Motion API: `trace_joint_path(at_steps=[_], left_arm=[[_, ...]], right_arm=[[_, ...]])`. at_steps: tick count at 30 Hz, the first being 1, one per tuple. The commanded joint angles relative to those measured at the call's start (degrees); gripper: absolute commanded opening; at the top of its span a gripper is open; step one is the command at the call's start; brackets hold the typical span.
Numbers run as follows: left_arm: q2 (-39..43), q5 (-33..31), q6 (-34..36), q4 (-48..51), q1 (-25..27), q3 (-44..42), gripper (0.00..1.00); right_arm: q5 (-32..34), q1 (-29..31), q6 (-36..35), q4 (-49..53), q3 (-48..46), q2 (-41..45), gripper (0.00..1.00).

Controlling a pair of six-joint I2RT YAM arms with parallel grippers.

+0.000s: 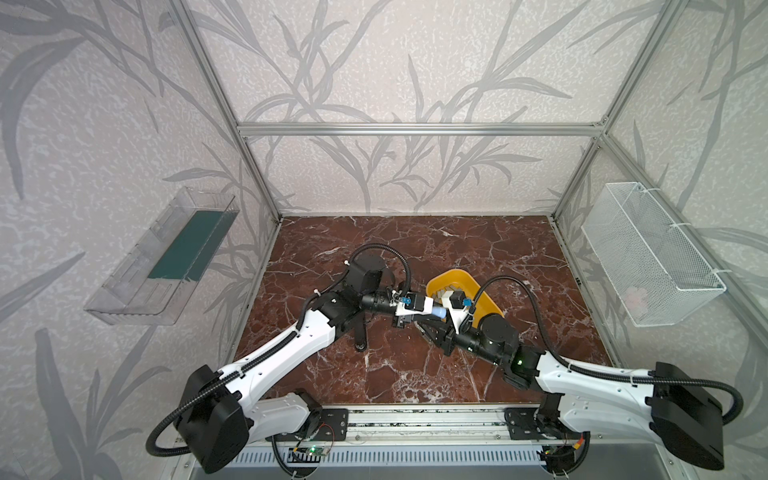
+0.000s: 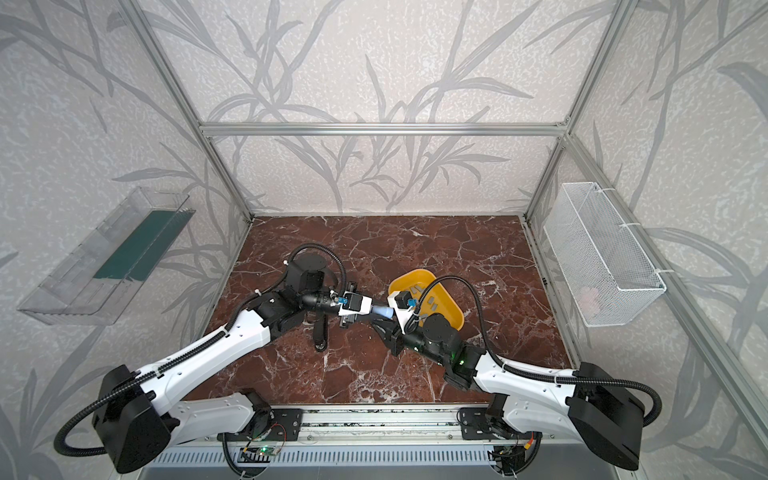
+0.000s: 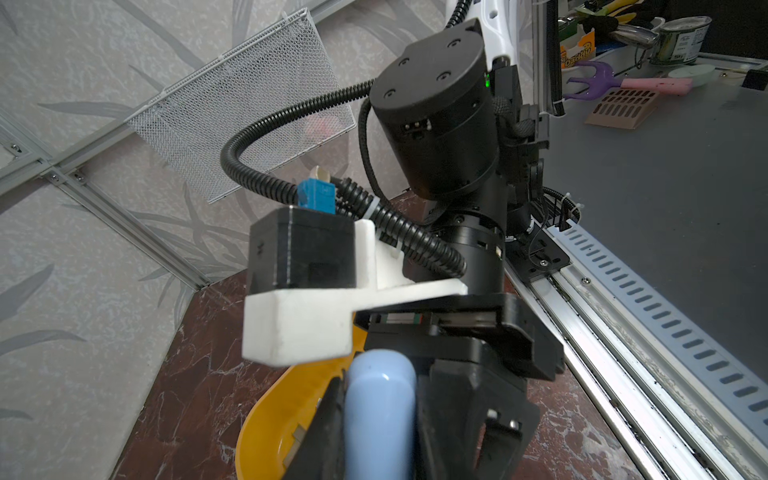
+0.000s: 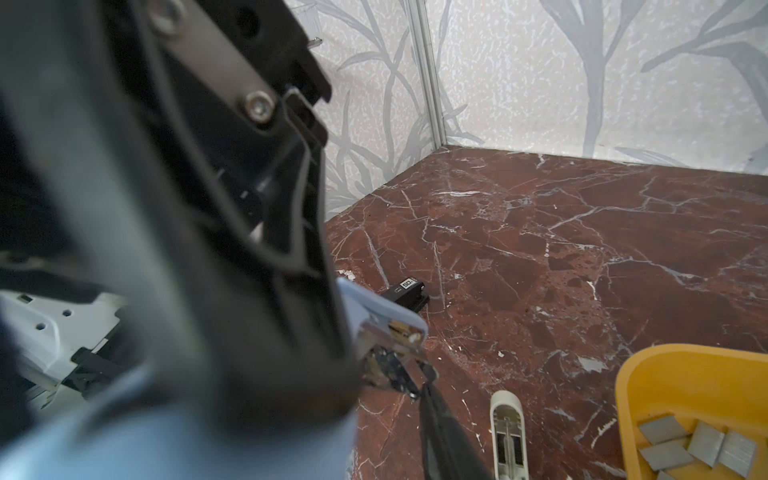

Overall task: Load the staples into the stapler
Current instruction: 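Grasp the blue stapler's end with the right gripper and pull the halves apart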

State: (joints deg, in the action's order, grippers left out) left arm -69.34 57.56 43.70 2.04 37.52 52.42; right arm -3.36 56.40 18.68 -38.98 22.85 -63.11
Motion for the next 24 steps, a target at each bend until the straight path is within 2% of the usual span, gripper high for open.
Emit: trace_joint_path(at_steps=[1, 5, 8, 16, 24], left_arm=[[1.39, 0.67, -0.46, -1.38, 0.19, -0.58, 0.00], [1.32, -0.18, -0.11, -1.02, 0.15, -0.68, 0.00], [0.90, 1.06, 0.45, -0.40, 0.13, -0.69, 0.00], [-0.45, 9.71, 1.08, 0.07, 0.22, -0.62, 0.00], [-1.38, 12.18, -0.51, -1.28, 0.33, -0.56, 0.00]], right_arm=[[-0.52, 0.01, -0.34, -4.21, -0.83, 1.09, 0.43], [2.29, 0.00, -1.24, -4.08, -1.97, 2.68, 0.60], [1.50, -0.03, -2.28, -5.10, -2.95, 3.67, 0.62], [0.37, -0.05, -4.90, -7.34, -4.20, 5.08, 0.65], [-0.26, -0.04, -7.64, -9.10, -5.03, 6.16, 0.73]])
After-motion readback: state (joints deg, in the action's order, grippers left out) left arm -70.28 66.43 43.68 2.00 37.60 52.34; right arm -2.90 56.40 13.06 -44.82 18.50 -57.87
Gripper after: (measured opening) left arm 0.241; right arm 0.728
